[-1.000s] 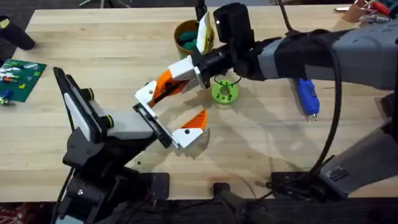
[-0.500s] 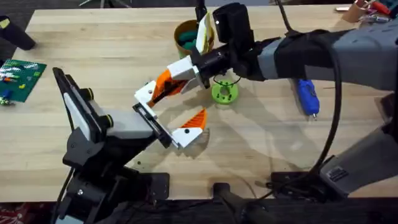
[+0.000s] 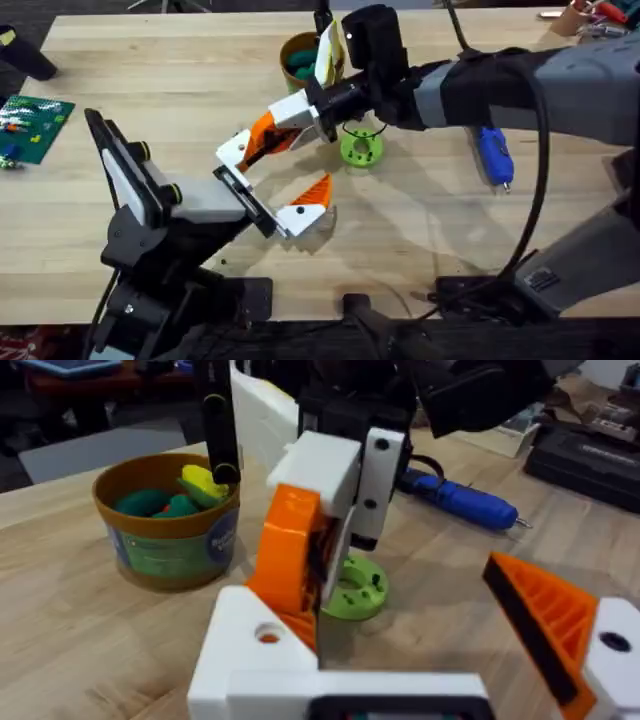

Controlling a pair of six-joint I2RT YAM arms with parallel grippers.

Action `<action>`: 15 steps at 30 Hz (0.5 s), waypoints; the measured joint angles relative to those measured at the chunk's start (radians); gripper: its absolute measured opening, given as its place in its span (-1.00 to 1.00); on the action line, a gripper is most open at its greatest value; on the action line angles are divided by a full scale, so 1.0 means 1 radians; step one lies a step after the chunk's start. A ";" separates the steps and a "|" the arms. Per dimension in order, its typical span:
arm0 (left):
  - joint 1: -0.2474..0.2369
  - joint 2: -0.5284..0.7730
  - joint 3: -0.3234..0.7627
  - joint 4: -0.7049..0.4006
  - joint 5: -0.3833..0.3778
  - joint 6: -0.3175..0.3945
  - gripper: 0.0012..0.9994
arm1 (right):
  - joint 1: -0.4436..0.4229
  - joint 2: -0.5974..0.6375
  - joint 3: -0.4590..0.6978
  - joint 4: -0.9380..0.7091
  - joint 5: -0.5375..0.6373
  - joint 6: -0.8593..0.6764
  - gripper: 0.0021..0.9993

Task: Pick up the gripper from the table and insert it into the empty holder that is missing its gripper. Then pick up a screw, insert it into the mounting hole, and use the screwdriver to tighten it. Finally, clean up the table by picking up the vegetable and placing it into the bucket.

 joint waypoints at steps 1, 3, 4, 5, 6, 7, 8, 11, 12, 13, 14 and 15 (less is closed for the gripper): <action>0.000 0.000 0.000 0.000 0.000 0.000 0.98 | 0.000 0.000 0.000 0.000 0.000 0.000 -0.97; 0.000 0.000 0.000 0.000 0.000 0.000 0.98 | 0.000 0.000 0.000 0.000 0.000 0.000 -0.97; 0.000 0.000 0.000 0.000 0.000 0.000 0.98 | 0.000 0.000 0.000 0.000 0.000 0.000 -0.95; 0.000 0.000 0.000 0.000 0.000 0.000 0.98 | 0.001 0.000 0.000 0.000 0.000 0.002 -0.86; 0.000 0.000 0.000 0.000 -0.001 0.000 0.98 | 0.002 0.000 0.000 0.000 0.002 0.002 -0.75; 0.000 0.000 0.000 0.000 -0.004 0.000 0.98 | 0.005 0.000 0.000 0.001 0.009 0.000 -0.69; 0.000 0.000 0.000 0.000 -0.006 0.000 0.98 | 0.006 0.000 0.000 0.001 0.014 0.000 -0.67; 0.000 0.000 0.000 -0.001 -0.011 -0.001 0.98 | 0.010 0.000 0.000 0.003 0.023 0.000 -0.65; 0.000 0.000 0.000 0.000 -0.011 -0.001 0.98 | 0.010 0.000 0.000 0.004 0.023 0.000 -0.64; 0.000 0.000 0.000 0.000 -0.012 -0.002 0.98 | 0.010 0.000 0.000 0.004 0.024 0.000 -0.64; 0.000 0.000 0.000 0.000 -0.013 -0.002 0.98 | 0.010 0.000 0.001 0.004 0.024 -0.001 -0.64; 0.000 0.000 0.000 0.000 -0.013 -0.003 0.98 | 0.010 0.000 0.001 0.004 0.024 0.000 -0.64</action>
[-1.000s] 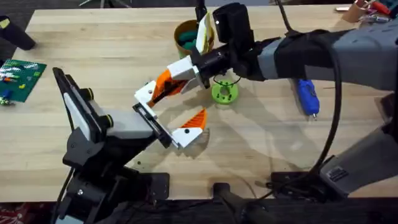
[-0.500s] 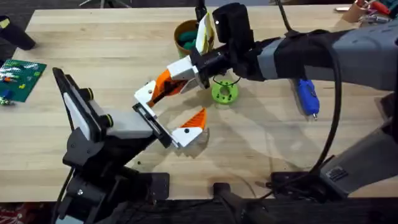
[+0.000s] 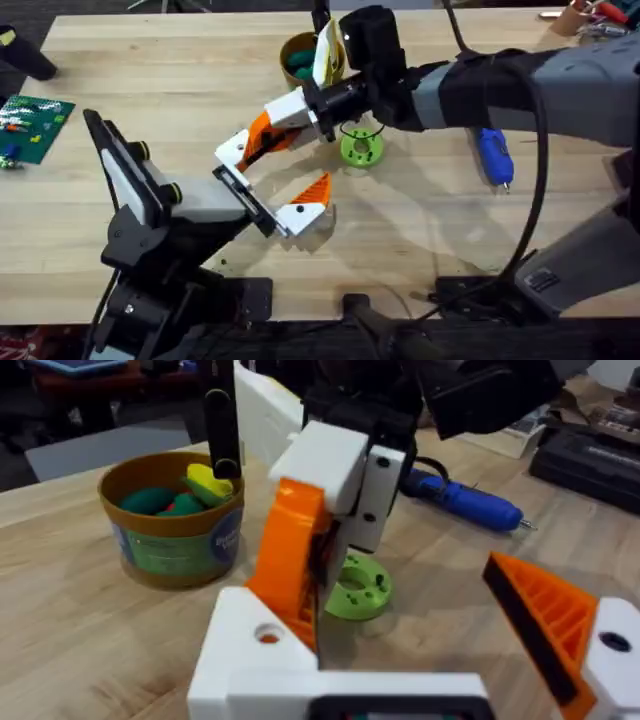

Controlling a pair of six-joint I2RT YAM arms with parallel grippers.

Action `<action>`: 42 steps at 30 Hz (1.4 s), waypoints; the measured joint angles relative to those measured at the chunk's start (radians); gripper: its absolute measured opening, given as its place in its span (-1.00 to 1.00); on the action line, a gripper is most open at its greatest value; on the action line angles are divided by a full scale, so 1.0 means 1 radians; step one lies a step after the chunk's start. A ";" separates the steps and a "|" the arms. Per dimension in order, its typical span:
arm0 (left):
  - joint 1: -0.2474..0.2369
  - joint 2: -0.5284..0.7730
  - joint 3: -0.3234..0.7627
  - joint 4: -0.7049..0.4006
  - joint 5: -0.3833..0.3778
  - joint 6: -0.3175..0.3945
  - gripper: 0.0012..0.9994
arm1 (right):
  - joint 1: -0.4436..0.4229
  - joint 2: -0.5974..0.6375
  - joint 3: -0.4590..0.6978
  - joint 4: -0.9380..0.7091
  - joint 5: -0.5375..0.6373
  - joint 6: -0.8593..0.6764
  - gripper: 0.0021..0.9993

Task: Pick up the gripper from the table and insert it into the empty holder that is missing its gripper. Then pick up a screw, insert it into the mounting hole, and use the screwdriver to tighten it. Finally, clean up the table by picking up the vegetable and placing it into the bucket.

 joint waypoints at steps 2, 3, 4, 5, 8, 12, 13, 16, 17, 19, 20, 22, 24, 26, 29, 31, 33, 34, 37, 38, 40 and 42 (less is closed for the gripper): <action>0.000 0.000 0.000 0.000 -0.001 0.000 0.98 | 0.001 0.000 0.001 0.000 0.002 0.000 -0.64; 0.000 0.000 0.000 0.000 -0.001 0.000 0.98 | 0.001 0.000 0.001 0.000 0.003 0.000 -0.64; 0.000 0.000 0.000 0.000 -0.001 0.000 0.98 | 0.001 0.000 0.001 0.000 0.003 0.000 -0.63; 0.000 0.000 0.000 0.000 -0.001 0.000 0.98 | 0.001 0.000 0.001 0.000 0.003 0.000 -0.62; 0.000 0.000 0.000 0.000 -0.001 0.000 0.98 | 0.001 0.000 0.001 0.000 0.003 0.000 -0.58; 0.000 0.000 0.000 0.000 -0.001 0.001 0.98 | 0.001 0.000 0.001 -0.001 0.002 0.000 -0.54; 0.000 0.000 0.000 0.000 0.000 0.001 0.98 | 0.001 0.000 0.001 -0.001 0.002 0.000 -0.50; 0.000 0.000 0.000 0.000 0.006 0.003 0.98 | 0.001 0.000 0.001 -0.002 -0.004 0.000 -0.41; 0.000 0.000 0.000 0.000 0.007 0.003 0.98 | 0.001 0.000 0.001 -0.002 -0.006 0.000 -0.39; 0.000 0.000 0.000 0.000 0.009 0.004 0.98 | 0.003 0.000 0.001 -0.002 -0.008 0.000 -0.34; 0.000 0.000 0.000 0.001 0.009 0.005 0.97 | 0.003 0.000 0.001 -0.003 -0.009 0.000 -0.32; 0.000 0.000 0.000 0.001 0.012 0.007 0.98 | 0.004 0.000 0.001 -0.004 -0.012 0.000 -0.28; 0.000 0.000 0.000 0.001 0.015 0.010 0.98 | 0.004 0.000 0.001 -0.005 -0.016 0.000 -0.25; 0.000 0.000 0.000 0.001 0.018 0.011 0.98 | 0.003 0.000 0.001 -0.006 -0.020 0.000 -0.24; 0.000 0.000 0.000 0.001 0.023 0.012 0.98 | 0.001 0.000 0.001 -0.007 -0.024 0.000 -0.24; 0.000 0.000 0.000 0.002 0.035 0.016 0.98 | -0.007 0.000 0.001 -0.010 -0.033 0.000 -0.21; 0.000 0.000 0.000 0.002 0.045 0.020 0.98 | -0.011 0.000 0.001 -0.011 -0.040 0.000 -0.20; 0.000 0.000 0.000 0.002 0.050 0.023 0.98 | -0.014 0.000 0.001 -0.013 -0.045 0.000 -0.19; 0.000 0.000 0.000 0.003 0.059 0.027 0.98 | -0.019 0.000 0.001 -0.017 -0.057 0.000 -0.11; 0.000 0.000 0.000 0.003 0.063 0.029 0.98 | -0.021 0.000 0.001 -0.016 -0.060 0.000 -0.05; -0.013 0.000 0.000 0.003 0.140 0.032 0.97 | -0.023 0.000 0.005 -0.003 -0.042 0.005 0.01; -0.040 0.000 0.000 0.000 0.205 0.035 0.97 | -0.023 0.000 0.009 0.004 -0.030 0.005 0.04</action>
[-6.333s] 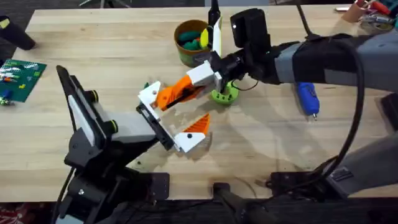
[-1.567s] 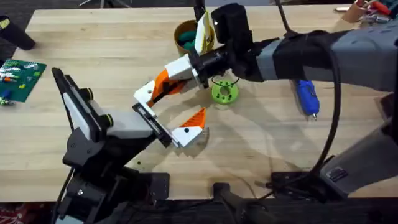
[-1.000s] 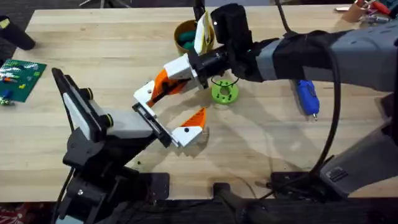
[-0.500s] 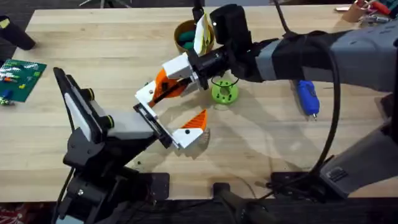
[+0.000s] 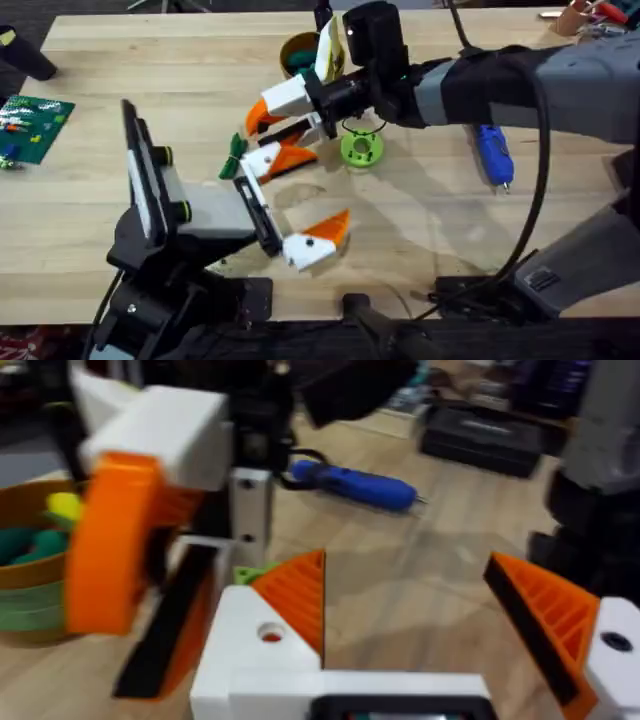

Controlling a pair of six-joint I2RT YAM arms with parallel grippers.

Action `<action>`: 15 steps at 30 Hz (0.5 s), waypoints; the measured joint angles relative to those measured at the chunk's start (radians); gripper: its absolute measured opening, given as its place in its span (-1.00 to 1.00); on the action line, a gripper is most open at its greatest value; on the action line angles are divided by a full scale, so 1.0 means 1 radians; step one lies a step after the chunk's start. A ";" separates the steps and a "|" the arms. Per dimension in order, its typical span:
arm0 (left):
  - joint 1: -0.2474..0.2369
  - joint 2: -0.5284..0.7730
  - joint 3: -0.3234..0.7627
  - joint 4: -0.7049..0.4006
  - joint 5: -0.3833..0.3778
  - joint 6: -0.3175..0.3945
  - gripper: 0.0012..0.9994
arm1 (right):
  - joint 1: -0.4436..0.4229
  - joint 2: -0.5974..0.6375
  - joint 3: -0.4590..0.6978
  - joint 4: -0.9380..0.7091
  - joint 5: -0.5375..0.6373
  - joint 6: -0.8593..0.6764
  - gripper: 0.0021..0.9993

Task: Pick up the gripper from the table and insert it into the empty holder that is missing its gripper. Then pick up a screw, insert it into the mounting hole, and use the screwdriver to tighten it. Finally, clean up the table by picking up the vegetable and placing it into the bucket.

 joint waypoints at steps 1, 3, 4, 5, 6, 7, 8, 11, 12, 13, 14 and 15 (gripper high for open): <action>-0.004 0.000 0.000 -0.001 0.024 0.002 0.97 | -0.001 0.000 0.001 0.000 0.006 0.000 0.05; -0.004 0.000 0.000 -0.003 0.055 0.003 0.97 | -0.003 0.000 0.001 0.000 0.012 0.001 0.05; -0.004 0.000 0.000 -0.003 0.064 0.003 0.97 | -0.006 0.000 0.001 0.000 0.012 0.001 0.05; -0.004 0.000 0.000 -0.003 0.073 0.003 0.97 | -0.009 0.000 0.001 0.000 0.014 0.000 0.06; -0.004 0.000 0.000 -0.004 0.081 0.003 0.97 | -0.013 0.000 0.001 -0.001 0.015 0.003 0.11; -0.004 0.000 0.000 -0.004 0.086 0.003 0.97 | -0.017 0.000 0.001 -0.001 0.016 0.003 0.19; -0.004 0.000 0.000 -0.004 0.090 0.003 0.97 | -0.021 0.000 0.001 -0.002 0.017 0.005 0.26; -0.004 0.000 0.000 -0.005 0.099 0.003 0.97 | -0.032 0.000 0.001 -0.002 0.022 0.006 0.85; -0.004 0.000 0.000 -0.005 0.101 0.003 0.97 | -0.037 0.000 0.002 0.000 0.022 0.003 0.96; -0.004 0.000 0.000 -0.005 0.103 0.003 0.97 | -0.040 0.000 0.002 -0.001 0.022 0.003 0.98; -0.004 0.000 0.000 -0.005 0.105 0.003 0.97 | -0.043 0.000 0.002 -0.002 0.024 0.003 0.99; -0.004 0.000 0.000 -0.006 0.107 0.003 0.97 | -0.048 0.000 0.002 -0.002 0.025 0.003 0.99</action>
